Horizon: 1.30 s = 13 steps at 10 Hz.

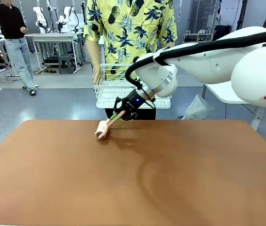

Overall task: Clean the table.
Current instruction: Clean the table with the Lint Roller when the human lifts the Dish drying rack.

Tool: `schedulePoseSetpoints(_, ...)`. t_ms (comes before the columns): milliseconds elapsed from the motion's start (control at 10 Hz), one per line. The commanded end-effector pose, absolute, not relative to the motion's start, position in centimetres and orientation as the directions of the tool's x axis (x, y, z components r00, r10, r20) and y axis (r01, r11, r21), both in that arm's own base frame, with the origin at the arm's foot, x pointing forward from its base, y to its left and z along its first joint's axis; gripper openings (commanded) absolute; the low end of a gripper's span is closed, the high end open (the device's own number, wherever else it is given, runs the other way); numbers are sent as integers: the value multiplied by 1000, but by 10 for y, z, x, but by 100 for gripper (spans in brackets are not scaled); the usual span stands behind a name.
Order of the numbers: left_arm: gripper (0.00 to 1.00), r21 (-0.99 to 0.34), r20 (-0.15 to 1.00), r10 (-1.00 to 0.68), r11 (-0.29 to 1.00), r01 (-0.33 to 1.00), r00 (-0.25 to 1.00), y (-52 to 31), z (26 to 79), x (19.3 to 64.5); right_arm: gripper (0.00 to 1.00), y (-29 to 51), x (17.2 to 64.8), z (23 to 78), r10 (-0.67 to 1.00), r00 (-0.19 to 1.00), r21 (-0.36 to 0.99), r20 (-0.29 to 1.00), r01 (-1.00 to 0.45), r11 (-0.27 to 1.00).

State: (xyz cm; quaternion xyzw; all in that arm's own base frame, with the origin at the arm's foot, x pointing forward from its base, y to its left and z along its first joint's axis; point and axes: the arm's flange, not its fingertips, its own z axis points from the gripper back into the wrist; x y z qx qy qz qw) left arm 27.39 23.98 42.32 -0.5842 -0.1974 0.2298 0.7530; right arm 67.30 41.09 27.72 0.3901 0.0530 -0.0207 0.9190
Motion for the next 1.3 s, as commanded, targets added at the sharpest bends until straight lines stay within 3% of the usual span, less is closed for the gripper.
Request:
schedulePoseSetpoints(0, 100, -972, 40, 567, 211, -98, 823, 242, 423, 270, 21, 466, 645, 243, 103, 972, 646, -212, 60, 761)
schedulePoseSetpoints(700, 100, -972, 40, 567, 211, -98, 823, 242, 423, 270, 21, 498, 639, 259, 89, 987, 684, -131, 25, 729)
schedulePoseSetpoints(900, 100, -972, 40, 567, 211, -98, 823, 242, 423, 270, 21, 483, 642, 294, 91, 992, 721, -85, -2, 693)
schedulePoseSetpoints(1200, 100, -972, 40, 567, 211, -98, 823, 242, 423, 270, 21, 428, 612, 389, 154, 987, 725, 52, -144, 674)
